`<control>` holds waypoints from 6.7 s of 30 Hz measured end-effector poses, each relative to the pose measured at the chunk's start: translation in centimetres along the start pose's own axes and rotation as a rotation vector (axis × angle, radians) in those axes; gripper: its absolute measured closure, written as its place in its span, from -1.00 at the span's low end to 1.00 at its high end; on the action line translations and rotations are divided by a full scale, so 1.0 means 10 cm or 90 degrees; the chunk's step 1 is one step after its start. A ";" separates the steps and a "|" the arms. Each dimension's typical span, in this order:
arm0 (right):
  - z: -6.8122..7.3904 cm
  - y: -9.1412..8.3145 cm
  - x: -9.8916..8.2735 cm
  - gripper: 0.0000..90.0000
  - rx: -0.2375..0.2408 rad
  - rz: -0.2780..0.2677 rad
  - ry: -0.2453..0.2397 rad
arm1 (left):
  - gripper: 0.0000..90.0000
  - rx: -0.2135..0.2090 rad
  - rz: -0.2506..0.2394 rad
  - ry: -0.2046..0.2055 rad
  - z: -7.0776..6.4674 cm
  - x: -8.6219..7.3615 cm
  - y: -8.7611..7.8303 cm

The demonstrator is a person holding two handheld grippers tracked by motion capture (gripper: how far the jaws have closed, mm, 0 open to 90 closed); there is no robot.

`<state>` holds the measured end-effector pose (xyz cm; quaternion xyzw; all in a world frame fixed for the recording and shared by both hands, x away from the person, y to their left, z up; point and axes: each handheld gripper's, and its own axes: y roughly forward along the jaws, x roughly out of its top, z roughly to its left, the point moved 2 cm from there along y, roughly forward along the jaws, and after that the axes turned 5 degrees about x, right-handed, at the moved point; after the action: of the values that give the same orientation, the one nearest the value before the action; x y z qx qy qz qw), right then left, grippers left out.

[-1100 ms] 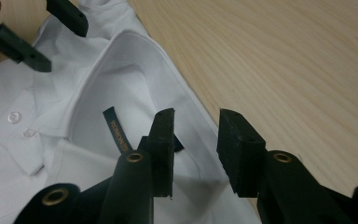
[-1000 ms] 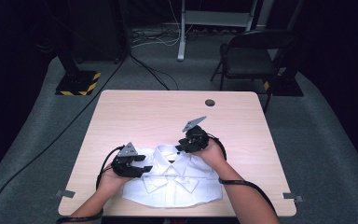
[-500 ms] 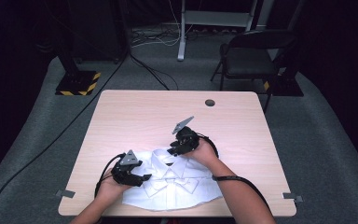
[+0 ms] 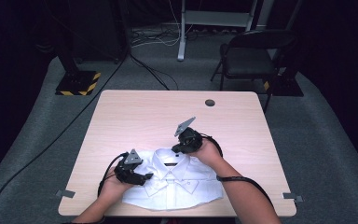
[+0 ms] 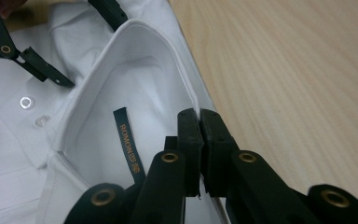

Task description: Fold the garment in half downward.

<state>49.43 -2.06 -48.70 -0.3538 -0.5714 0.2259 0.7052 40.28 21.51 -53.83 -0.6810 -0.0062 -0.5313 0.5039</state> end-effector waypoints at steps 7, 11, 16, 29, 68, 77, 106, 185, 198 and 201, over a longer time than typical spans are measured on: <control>0.11 -0.30 0.17 0.94 -0.023 -0.026 -0.025 | -0.54 -0.002 -0.055 -0.017 0.05 0.12 -0.33; 0.28 -0.45 0.24 0.94 -0.030 -0.039 -0.052 | -0.54 -0.003 -0.081 -0.040 0.11 0.11 -0.53; 0.56 -0.55 0.21 0.94 -0.040 -0.045 -0.086 | -0.55 0.004 -0.114 -0.041 0.17 0.11 -0.75; 1.11 -0.59 0.01 0.94 -0.047 -0.046 -0.133 | -0.55 -0.003 -0.107 -0.026 0.17 0.18 -0.53; 1.71 -0.44 -0.37 0.91 0.038 -0.043 -0.150 | -0.55 0.011 -0.111 -0.026 0.23 0.25 -0.46; 1.82 -0.42 -0.39 0.61 0.068 -0.064 -0.138 | -0.56 -0.003 -0.131 -0.056 0.32 0.27 -0.48; 1.30 0.08 -0.89 0.00 0.020 -0.024 0.018 | -0.63 -0.045 0.027 0.046 0.08 -0.02 0.11; 0.54 -0.65 -1.72 -0.32 -0.152 -0.047 0.146 | -0.76 -0.100 -0.017 0.105 -0.20 -0.01 0.21; 0.67 -0.67 -1.69 -0.19 -0.135 -0.012 0.136 | -0.75 -0.114 0.021 0.109 -0.26 -0.03 0.11; 0.70 -0.70 -1.66 -0.21 -0.126 -0.013 0.142 | -0.64 -0.114 0.031 0.092 -0.24 0.00 0.07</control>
<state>37.96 -16.94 -53.46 -0.4390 -0.5127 0.1209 0.7279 38.94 19.53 -54.46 -0.6829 0.0939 -0.5652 0.4531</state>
